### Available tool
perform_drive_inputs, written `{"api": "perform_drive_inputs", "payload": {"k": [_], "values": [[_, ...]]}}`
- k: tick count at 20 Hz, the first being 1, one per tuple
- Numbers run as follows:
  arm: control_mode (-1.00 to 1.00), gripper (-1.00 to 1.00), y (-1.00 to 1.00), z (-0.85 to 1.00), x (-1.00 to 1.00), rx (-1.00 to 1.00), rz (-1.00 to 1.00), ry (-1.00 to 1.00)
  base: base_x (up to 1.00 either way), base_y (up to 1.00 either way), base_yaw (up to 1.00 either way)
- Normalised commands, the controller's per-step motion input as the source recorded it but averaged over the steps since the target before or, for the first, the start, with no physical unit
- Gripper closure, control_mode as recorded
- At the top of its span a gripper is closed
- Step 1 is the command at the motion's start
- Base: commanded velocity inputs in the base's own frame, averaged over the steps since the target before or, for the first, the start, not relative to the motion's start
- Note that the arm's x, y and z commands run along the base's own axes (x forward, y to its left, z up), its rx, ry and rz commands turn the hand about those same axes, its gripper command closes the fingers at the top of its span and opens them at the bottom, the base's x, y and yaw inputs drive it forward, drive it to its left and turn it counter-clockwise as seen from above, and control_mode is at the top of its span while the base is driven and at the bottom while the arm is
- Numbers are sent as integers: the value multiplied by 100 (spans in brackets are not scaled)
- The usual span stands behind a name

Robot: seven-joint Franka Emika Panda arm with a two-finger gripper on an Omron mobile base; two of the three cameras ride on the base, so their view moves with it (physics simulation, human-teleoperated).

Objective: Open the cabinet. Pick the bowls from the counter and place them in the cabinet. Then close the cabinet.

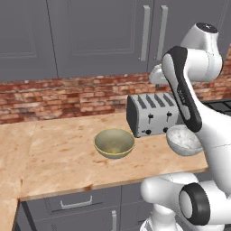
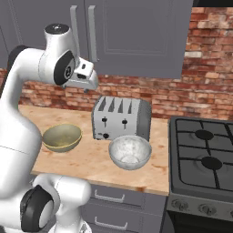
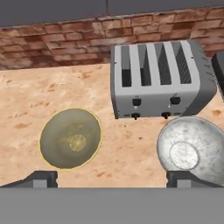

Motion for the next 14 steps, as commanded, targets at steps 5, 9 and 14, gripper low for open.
{"api": "perform_drive_inputs", "payload": {"k": [5,9,14], "values": [[-100,-100,-3,66,1,3,0,-18,0,0,0],[-100,-100,-1,47,0,0,0,-21,0,0,0],[-100,-100,-3,30,1,0,0,-25,0,0,0]]}}
